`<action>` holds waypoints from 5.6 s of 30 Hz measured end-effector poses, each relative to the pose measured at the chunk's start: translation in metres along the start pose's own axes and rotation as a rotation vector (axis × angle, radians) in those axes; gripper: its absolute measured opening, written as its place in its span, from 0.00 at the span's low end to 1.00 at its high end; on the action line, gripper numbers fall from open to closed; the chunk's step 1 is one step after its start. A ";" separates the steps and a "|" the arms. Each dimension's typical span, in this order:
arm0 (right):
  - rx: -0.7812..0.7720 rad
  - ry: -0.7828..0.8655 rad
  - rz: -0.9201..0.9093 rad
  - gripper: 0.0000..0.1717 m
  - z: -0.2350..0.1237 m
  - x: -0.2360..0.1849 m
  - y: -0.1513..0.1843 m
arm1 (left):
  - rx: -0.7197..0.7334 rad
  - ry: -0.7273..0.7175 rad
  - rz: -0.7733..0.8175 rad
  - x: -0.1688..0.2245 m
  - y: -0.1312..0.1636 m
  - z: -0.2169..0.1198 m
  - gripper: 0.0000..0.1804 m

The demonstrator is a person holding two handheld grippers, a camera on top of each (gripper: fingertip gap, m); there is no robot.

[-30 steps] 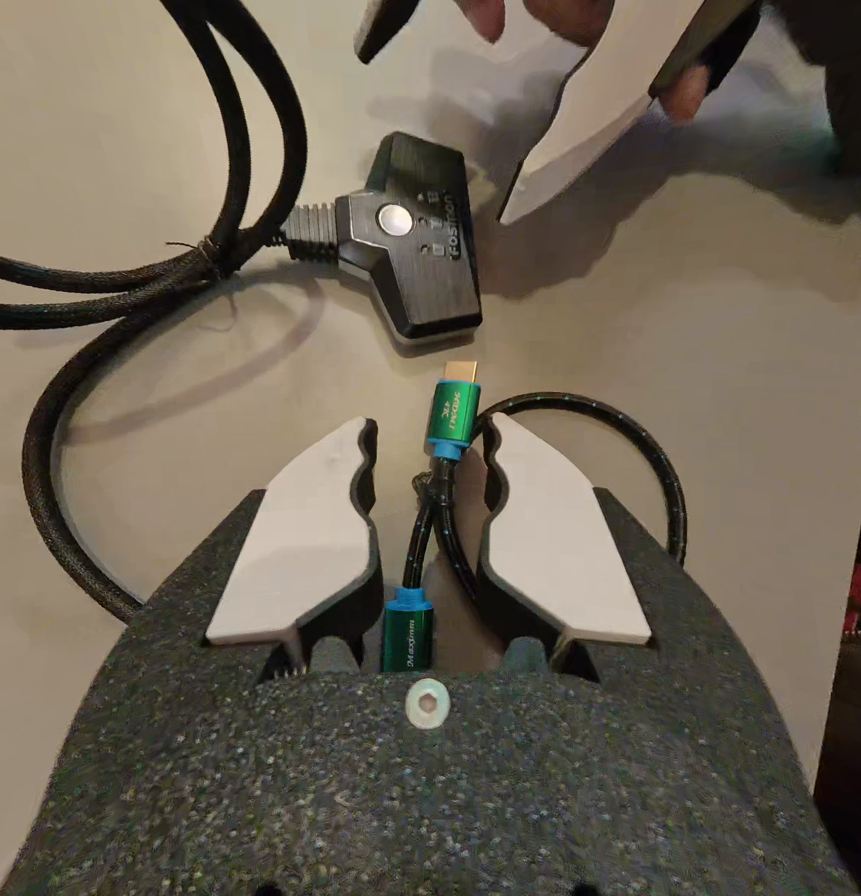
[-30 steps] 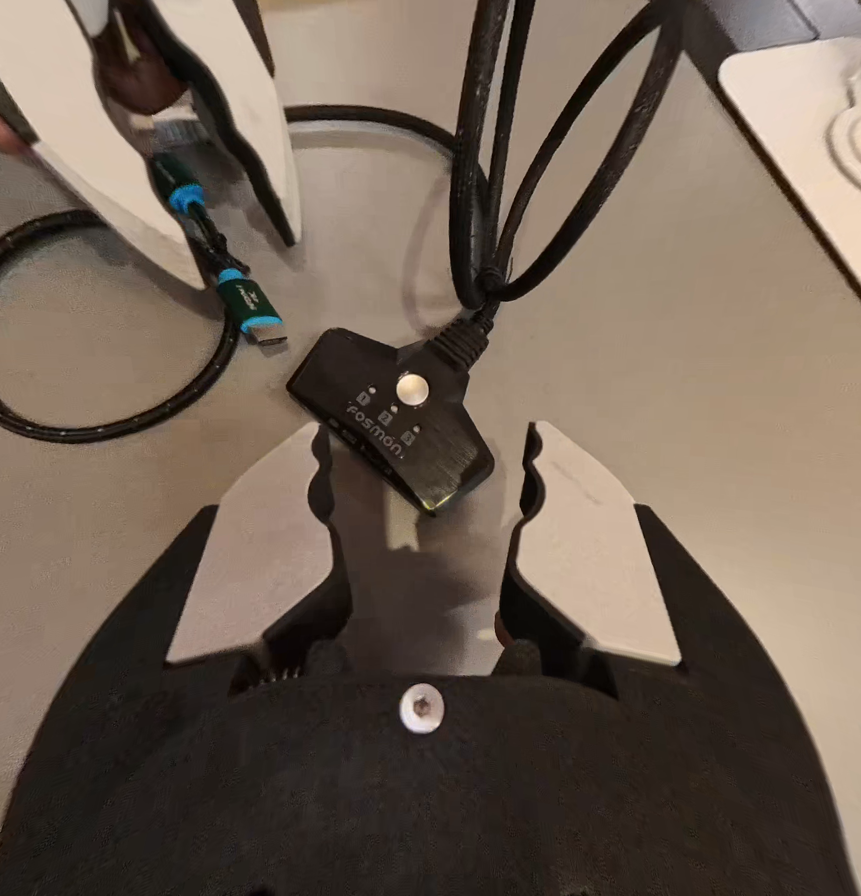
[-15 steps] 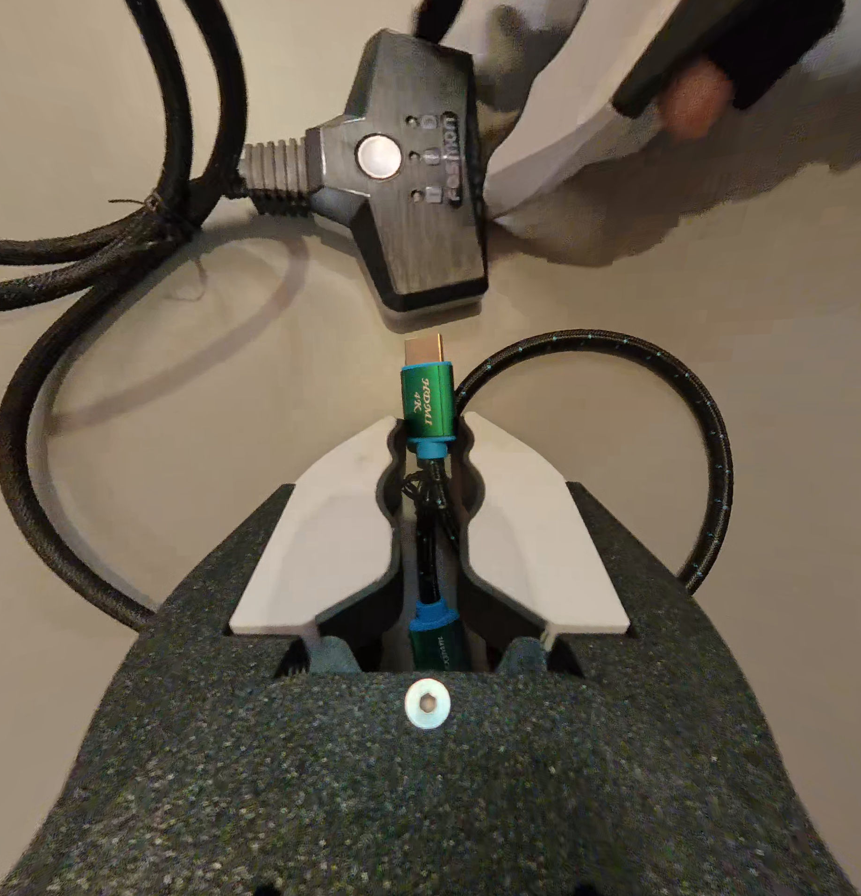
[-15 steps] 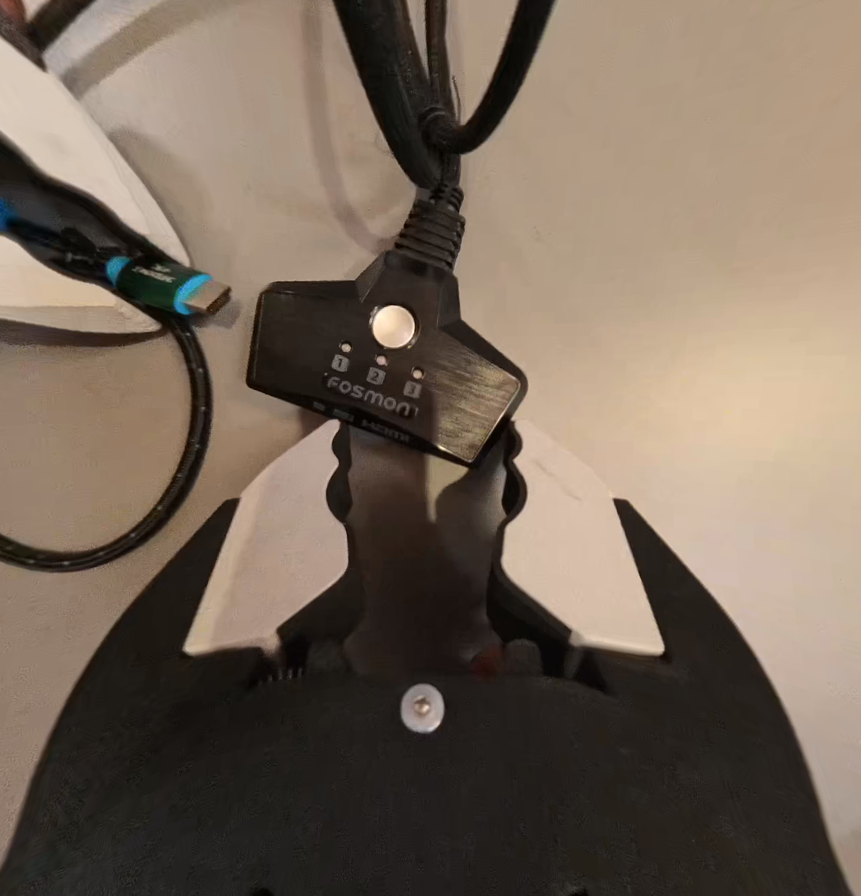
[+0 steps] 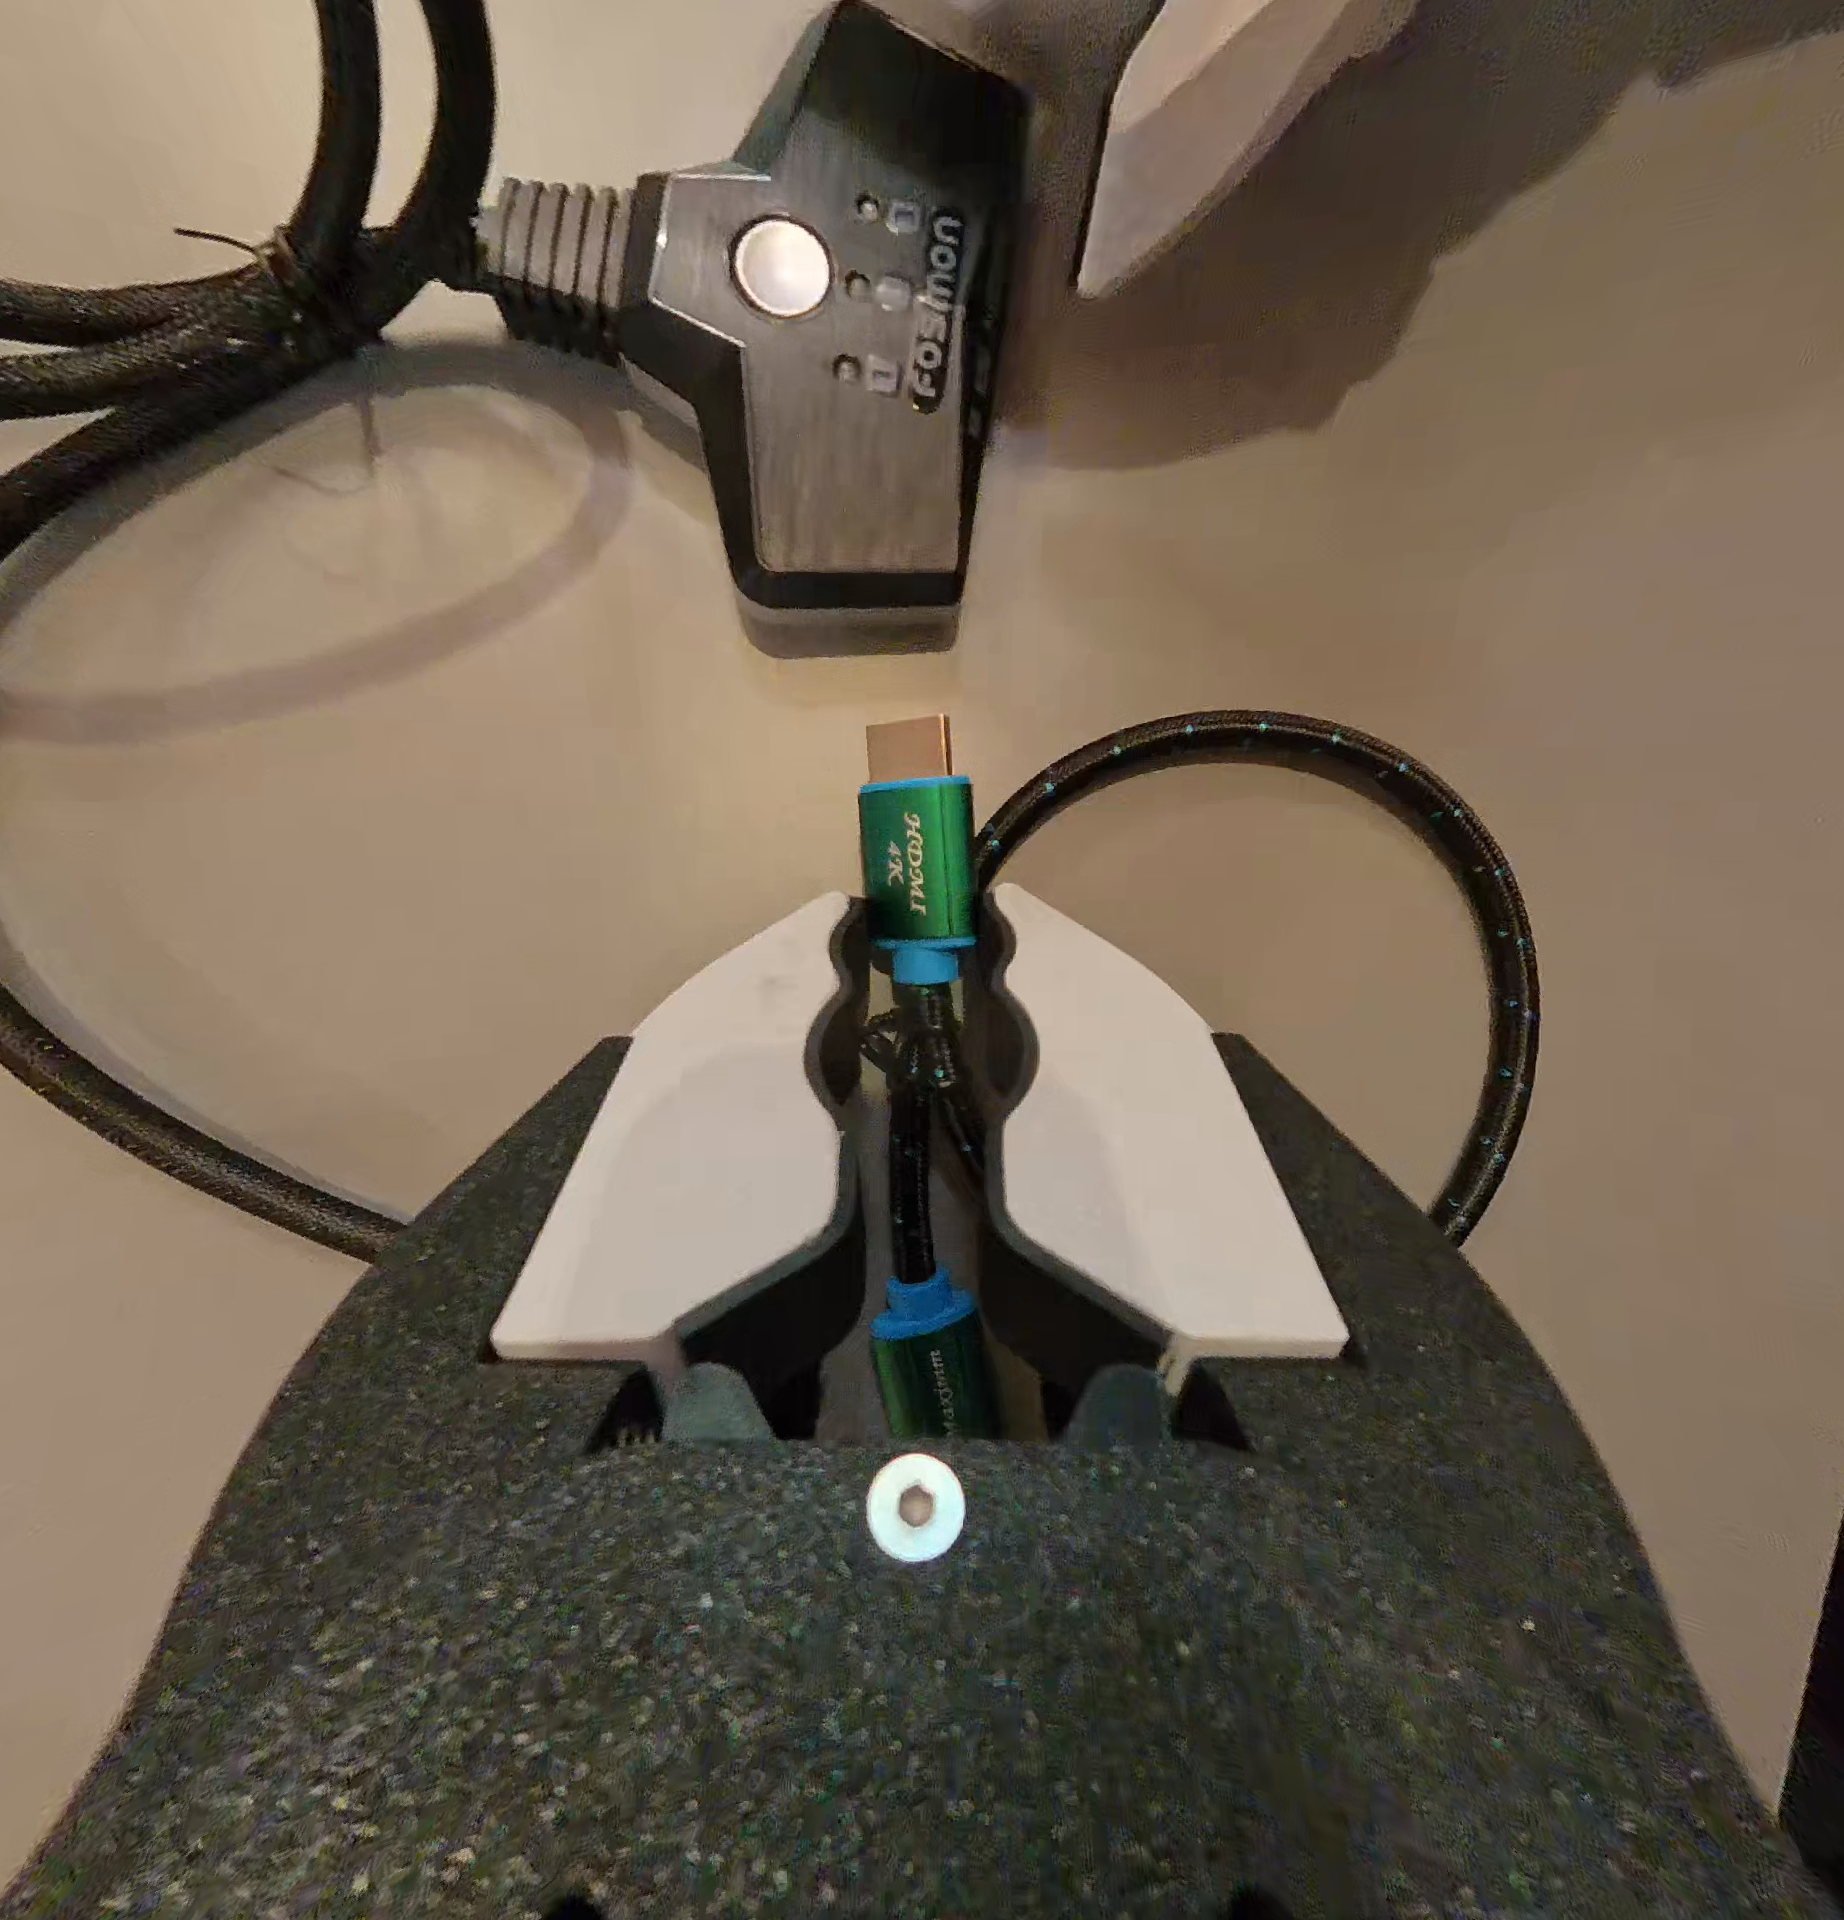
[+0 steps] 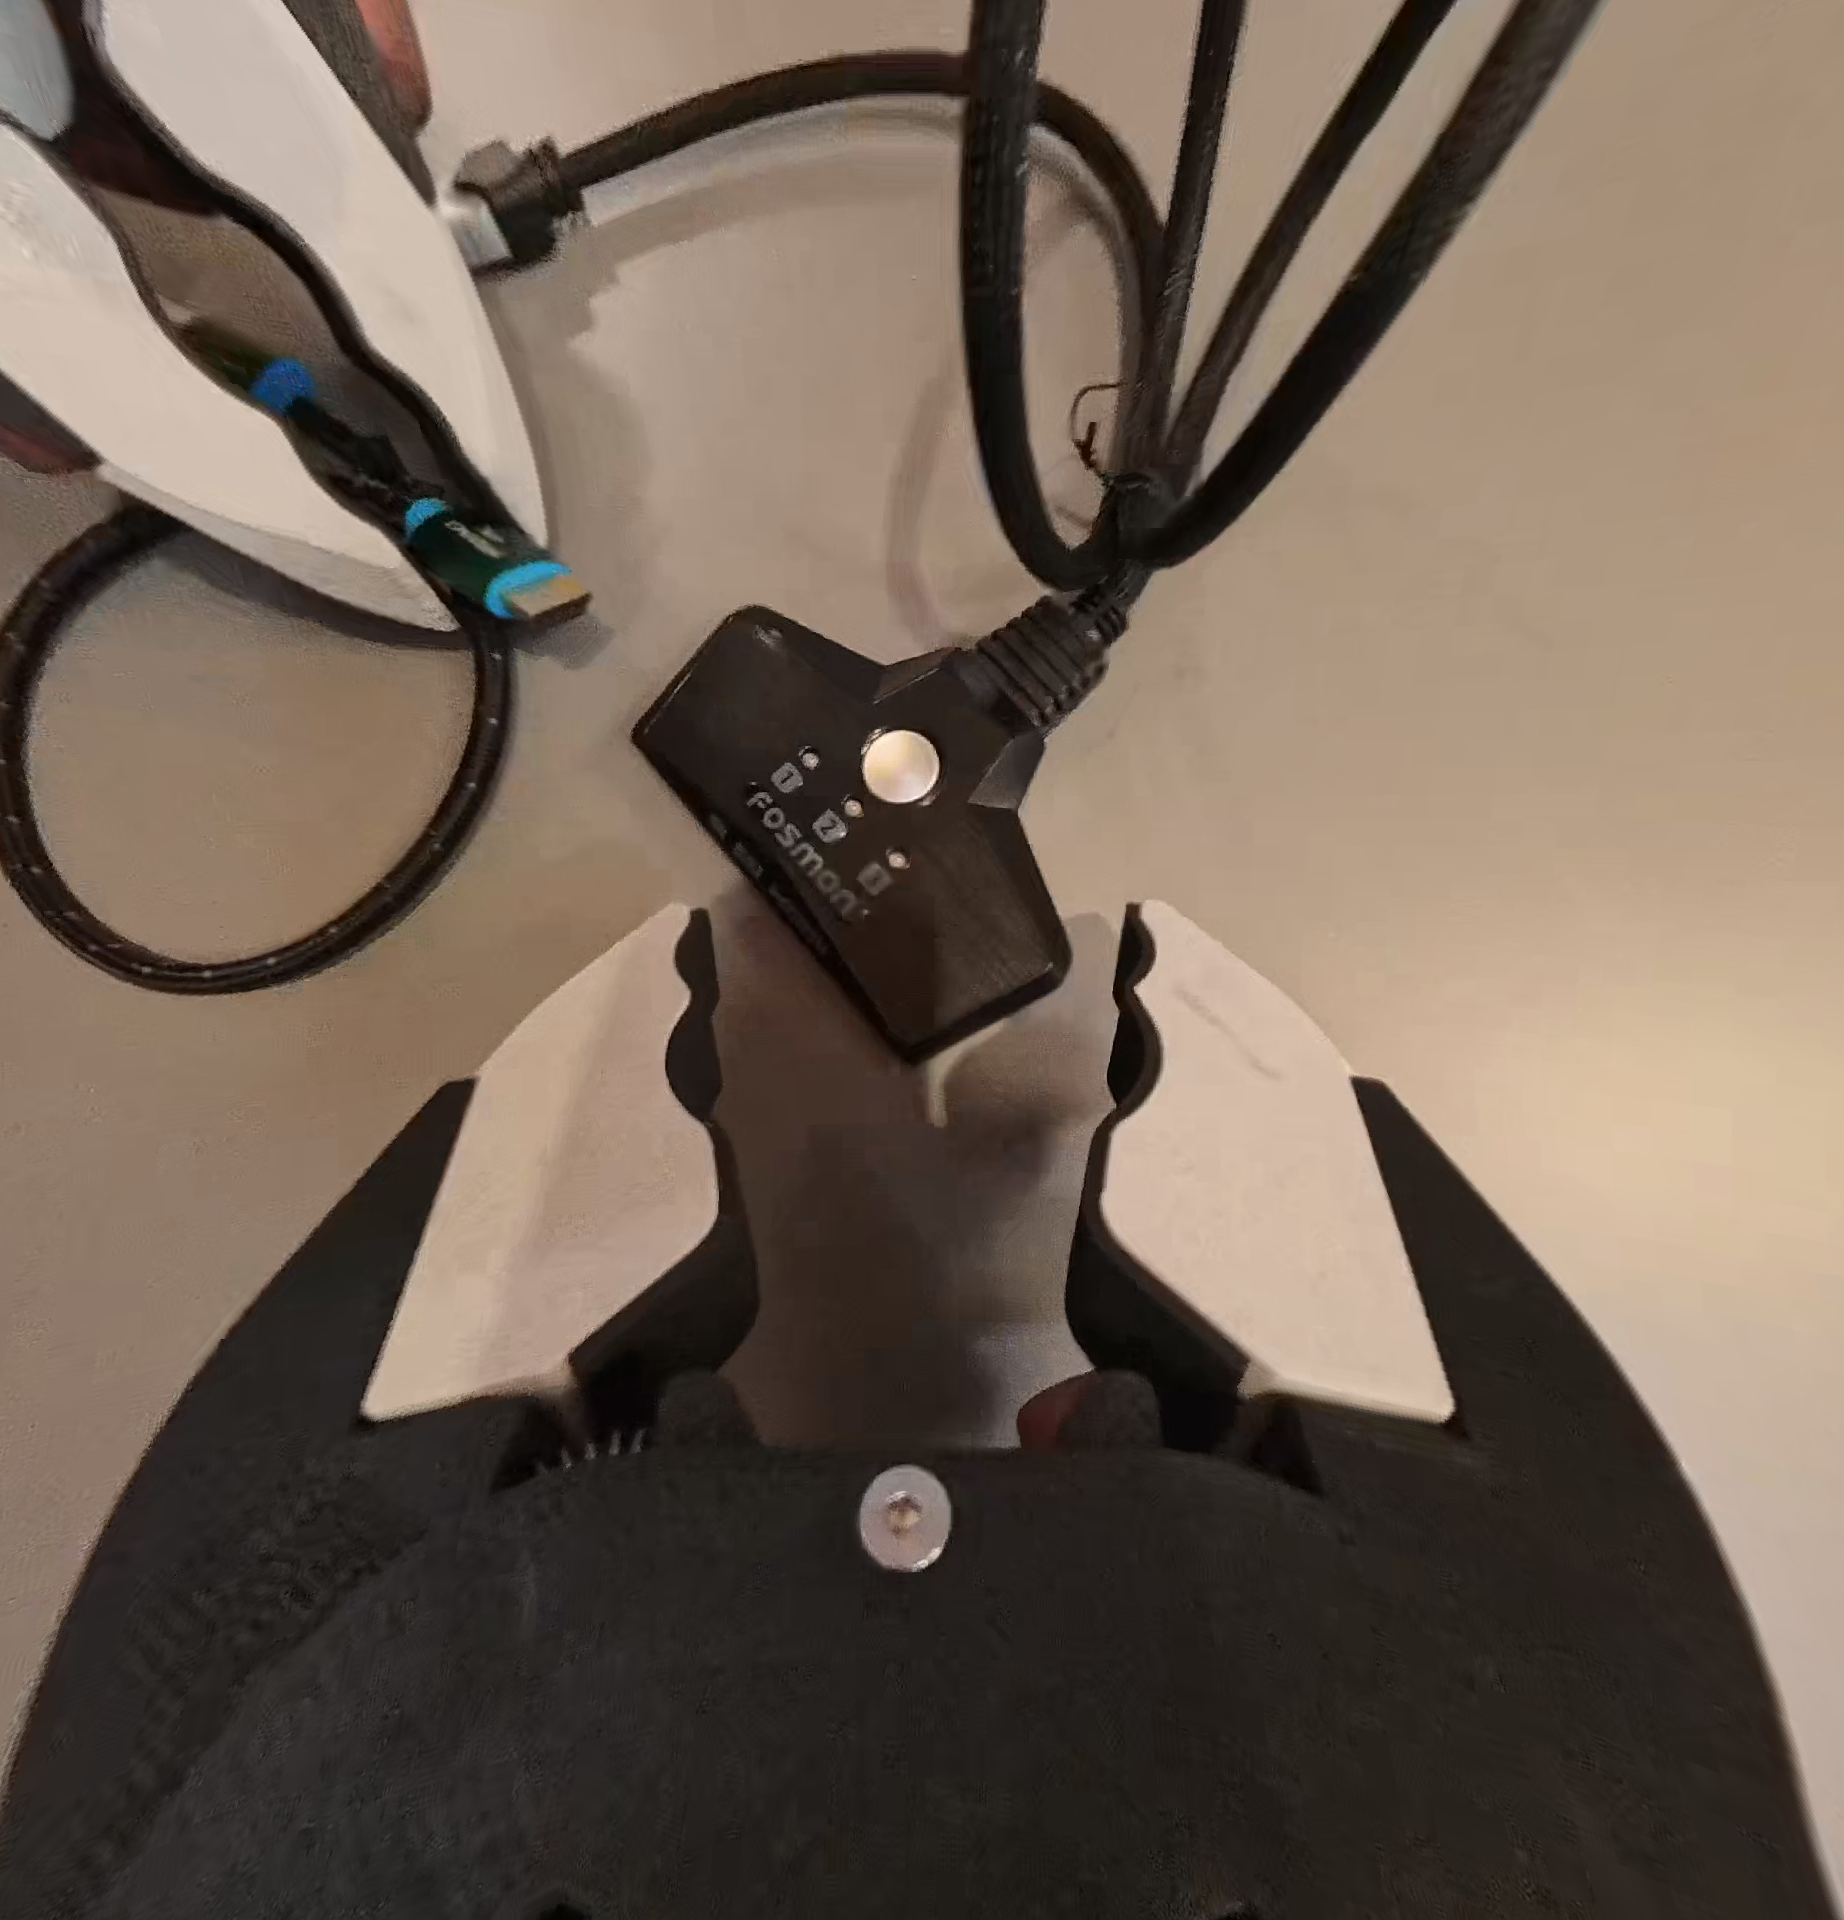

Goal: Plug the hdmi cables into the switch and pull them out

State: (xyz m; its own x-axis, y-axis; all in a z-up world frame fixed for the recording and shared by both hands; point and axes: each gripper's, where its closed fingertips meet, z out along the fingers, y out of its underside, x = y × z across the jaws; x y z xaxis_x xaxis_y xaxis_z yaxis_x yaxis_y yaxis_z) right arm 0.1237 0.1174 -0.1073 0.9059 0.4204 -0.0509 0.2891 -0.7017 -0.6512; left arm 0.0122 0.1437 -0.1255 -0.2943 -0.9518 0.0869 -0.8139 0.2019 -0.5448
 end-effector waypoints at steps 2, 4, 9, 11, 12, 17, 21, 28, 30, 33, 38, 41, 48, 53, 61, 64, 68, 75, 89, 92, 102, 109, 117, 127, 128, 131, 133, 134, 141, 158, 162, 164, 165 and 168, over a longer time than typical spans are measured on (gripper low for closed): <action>-0.047 -0.015 -0.017 0.46 0.010 -0.012 0.005 | -0.019 0.014 0.018 0.005 0.003 0.001 0.11; -0.066 0.037 -0.018 0.47 0.011 -0.014 0.006 | -0.011 0.017 0.014 0.006 0.003 0.002 0.11; -0.075 -0.029 0.053 0.45 0.005 -0.036 0.009 | 0.014 0.015 0.009 0.005 0.000 0.004 0.11; -0.074 -0.057 0.068 0.46 0.001 -0.040 0.010 | 0.025 0.035 0.017 0.009 -0.001 0.005 0.11; -0.078 -0.063 0.068 0.46 0.000 -0.042 0.011 | 0.025 0.035 0.022 0.010 -0.001 0.005 0.11; -0.100 -0.106 0.044 0.47 -0.009 -0.058 0.020 | 0.028 0.031 0.032 0.009 0.000 0.005 0.11; -0.130 -0.208 -0.025 0.45 -0.015 -0.086 0.029 | 0.020 0.015 0.050 0.005 0.003 0.002 0.11; -0.025 -0.275 -0.374 0.39 -0.033 -0.107 0.012 | 0.018 0.029 0.086 0.000 0.011 -0.004 0.11; 0.017 -0.245 -0.499 0.47 -0.032 -0.107 0.004 | 0.021 0.039 0.095 0.002 0.013 -0.005 0.11; -0.030 -0.182 -0.661 0.58 -0.019 -0.100 0.006 | 0.027 0.047 0.100 0.003 0.014 -0.005 0.11; -0.141 -0.163 -0.803 0.62 -0.003 -0.086 0.011 | 0.027 0.040 0.108 0.003 0.014 -0.005 0.11; -0.189 -0.191 -0.802 0.59 0.002 -0.080 0.009 | 0.028 0.041 0.114 0.004 0.013 -0.005 0.11; -0.234 -0.175 -0.914 0.58 -0.001 -0.076 -0.002 | 0.030 0.043 0.117 0.005 0.013 -0.005 0.11; -0.246 -0.141 -1.121 0.61 -0.010 -0.082 -0.008 | 0.038 0.049 0.114 0.005 0.013 -0.004 0.11; -0.481 -0.213 -1.081 0.62 0.009 -0.065 0.011 | 0.048 0.056 0.113 0.006 0.012 -0.004 0.11; -0.609 -0.266 -0.981 0.60 0.011 -0.054 0.023 | 0.051 0.058 0.112 0.007 0.012 -0.004 0.11; -0.683 -0.270 -0.867 0.65 0.020 -0.034 0.030 | 0.053 0.059 0.114 0.007 0.011 -0.004 0.11; -0.599 -0.265 -0.724 0.51 0.026 -0.032 0.016 | 0.053 0.033 0.136 0.005 0.008 -0.002 0.11; -0.207 -0.107 -0.590 0.48 0.000 -0.033 -0.027 | 0.080 -0.058 0.161 -0.006 -0.001 0.001 0.10; -0.335 -0.103 -0.815 0.53 -0.009 -0.027 -0.014 | 0.084 -0.053 0.157 -0.006 -0.001 0.001 0.10; -0.508 -0.201 -1.064 0.55 0.008 -0.013 0.004 | 0.098 -0.035 0.142 -0.006 -0.001 0.001 0.10; -0.662 -0.294 -0.886 0.58 0.022 -0.009 0.023 | 0.097 -0.035 0.143 -0.006 -0.001 0.002 0.10; -0.387 -0.181 -0.609 0.52 0.032 -0.019 0.000 | 0.062 -0.187 0.244 -0.016 -0.005 0.001 0.10; -0.155 -0.034 -0.451 0.52 0.033 -0.025 -0.010 | 0.026 -0.619 0.477 -0.051 -0.022 -0.010 0.08; -0.140 -0.023 -0.426 0.52 0.034 -0.022 -0.012 | 0.029 -0.648 0.497 -0.052 -0.025 -0.010 0.08; -0.116 -0.009 -0.378 0.52 0.035 -0.017 -0.014 | 0.026 -0.758 0.570 -0.055 -0.033 -0.014 0.08; -0.111 0.000 -0.367 0.52 0.035 -0.015 -0.014 | 0.041 -0.814 0.612 -0.056 -0.039 -0.017 0.07; -0.108 0.003 -0.361 0.52 0.035 -0.014 -0.014 | 0.044 -0.835 0.624 -0.056 -0.041 -0.018 0.07; -0.103 0.006 -0.336 0.52 0.033 -0.013 -0.014 | -0.067 -0.937 0.706 -0.065 -0.037 -0.012 0.07; -0.105 0.020 -0.300 0.52 0.035 -0.010 -0.015 | -0.044 -1.014 0.693 -0.069 -0.046 -0.017 0.07; -0.135 0.022 -0.271 0.52 0.035 -0.008 -0.012 | 0.042 -0.988 0.610 -0.075 -0.046 -0.024 0.07; -0.133 0.025 -0.275 0.53 0.035 -0.008 -0.012 | 0.113 -0.946 0.563 -0.075 -0.047 -0.024 0.07; -0.129 0.028 -0.278 0.53 0.035 -0.007 -0.013 | 0.148 -0.929 0.539 -0.075 -0.048 -0.025 0.07; -0.071 0.028 -0.320 0.47 0.033 -0.010 -0.020 | 0.270 -0.849 0.473 -0.071 -0.053 -0.027 0.07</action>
State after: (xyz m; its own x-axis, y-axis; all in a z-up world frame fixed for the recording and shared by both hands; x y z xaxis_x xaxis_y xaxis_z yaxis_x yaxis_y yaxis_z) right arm 0.0984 0.1460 -0.1184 0.7734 0.6109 0.1691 0.5804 -0.5753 -0.5764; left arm 0.0630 0.2067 -0.0804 -0.0183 -0.6583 -0.7525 -0.5342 0.6427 -0.5492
